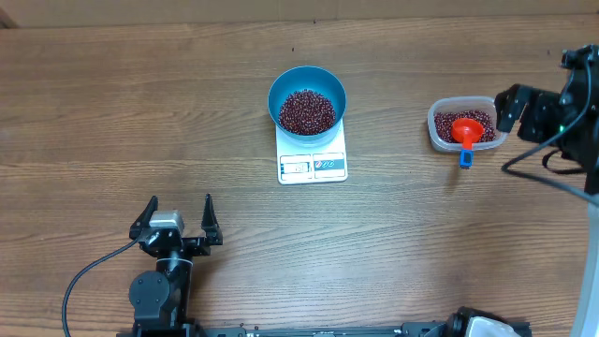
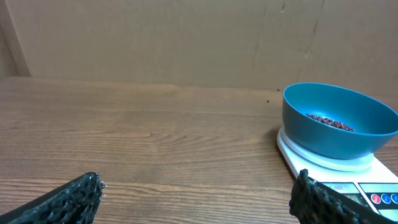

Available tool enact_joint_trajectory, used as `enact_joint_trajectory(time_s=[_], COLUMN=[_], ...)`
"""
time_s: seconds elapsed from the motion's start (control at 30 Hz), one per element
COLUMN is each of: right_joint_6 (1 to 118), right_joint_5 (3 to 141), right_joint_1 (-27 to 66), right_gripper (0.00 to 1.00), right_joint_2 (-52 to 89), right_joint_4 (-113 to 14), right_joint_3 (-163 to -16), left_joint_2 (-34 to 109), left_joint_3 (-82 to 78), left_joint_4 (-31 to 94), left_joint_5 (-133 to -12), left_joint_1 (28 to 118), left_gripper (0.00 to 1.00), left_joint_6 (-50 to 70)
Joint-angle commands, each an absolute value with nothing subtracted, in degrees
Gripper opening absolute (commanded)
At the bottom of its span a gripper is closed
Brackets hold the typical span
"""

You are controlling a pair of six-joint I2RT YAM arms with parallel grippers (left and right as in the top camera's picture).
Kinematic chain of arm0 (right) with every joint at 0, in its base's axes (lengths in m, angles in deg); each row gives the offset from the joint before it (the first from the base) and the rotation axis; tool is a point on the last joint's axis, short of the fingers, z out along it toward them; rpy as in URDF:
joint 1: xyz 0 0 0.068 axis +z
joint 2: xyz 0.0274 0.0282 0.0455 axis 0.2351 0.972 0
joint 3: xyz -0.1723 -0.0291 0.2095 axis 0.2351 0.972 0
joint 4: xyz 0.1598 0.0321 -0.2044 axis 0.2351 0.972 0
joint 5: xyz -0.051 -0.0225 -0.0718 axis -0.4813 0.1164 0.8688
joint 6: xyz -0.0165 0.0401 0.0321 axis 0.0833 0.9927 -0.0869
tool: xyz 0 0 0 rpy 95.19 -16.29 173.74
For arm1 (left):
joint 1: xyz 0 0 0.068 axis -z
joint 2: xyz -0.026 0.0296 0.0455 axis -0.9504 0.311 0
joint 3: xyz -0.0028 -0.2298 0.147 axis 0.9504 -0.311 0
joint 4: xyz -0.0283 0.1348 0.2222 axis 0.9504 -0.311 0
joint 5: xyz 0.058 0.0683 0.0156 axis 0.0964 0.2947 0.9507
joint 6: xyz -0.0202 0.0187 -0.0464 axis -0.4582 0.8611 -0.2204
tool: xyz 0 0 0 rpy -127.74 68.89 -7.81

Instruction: Scoop item into bowl and weigh 150g on scale

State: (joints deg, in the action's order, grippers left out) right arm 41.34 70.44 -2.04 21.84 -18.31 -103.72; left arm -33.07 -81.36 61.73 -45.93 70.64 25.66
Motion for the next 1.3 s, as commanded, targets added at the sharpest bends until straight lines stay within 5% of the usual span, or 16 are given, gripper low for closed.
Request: enact_joint_trajectory(time_s=[0.0,0.3,0.93,1.27], right_joint_6=[41.3,41.58,46.11,46.31], right_joint_5=[63.43,53.2,53.22,53.22], right_joint_1=[-1.73,-1.73,-1.8,-1.78], right_gripper=[1.0,1.0,1.0,1.0], right_joint_2=[16.42,0.09,-28.74,-40.39], right_joint_4=[-26.16,-53.74,-90.53,-97.61], right_joint_3=[-95.5,-70.61,-32.84,-17.3], left_joint_2=[-33.62,-33.62,-33.57,-33.57], left_joint_3=[-81.55,-81.55,-81.55,-81.55], left_joint_4=[61.59,61.59,61.59,61.59], left_joint_5=[-45.33,-45.33,-45.33,-45.33], left_joint_1=[70.29,70.29,70.29,70.29], left_gripper=[1.0,1.0,0.99,0.99], left_joint_6=[26.74,26.74,26.74,26.74])
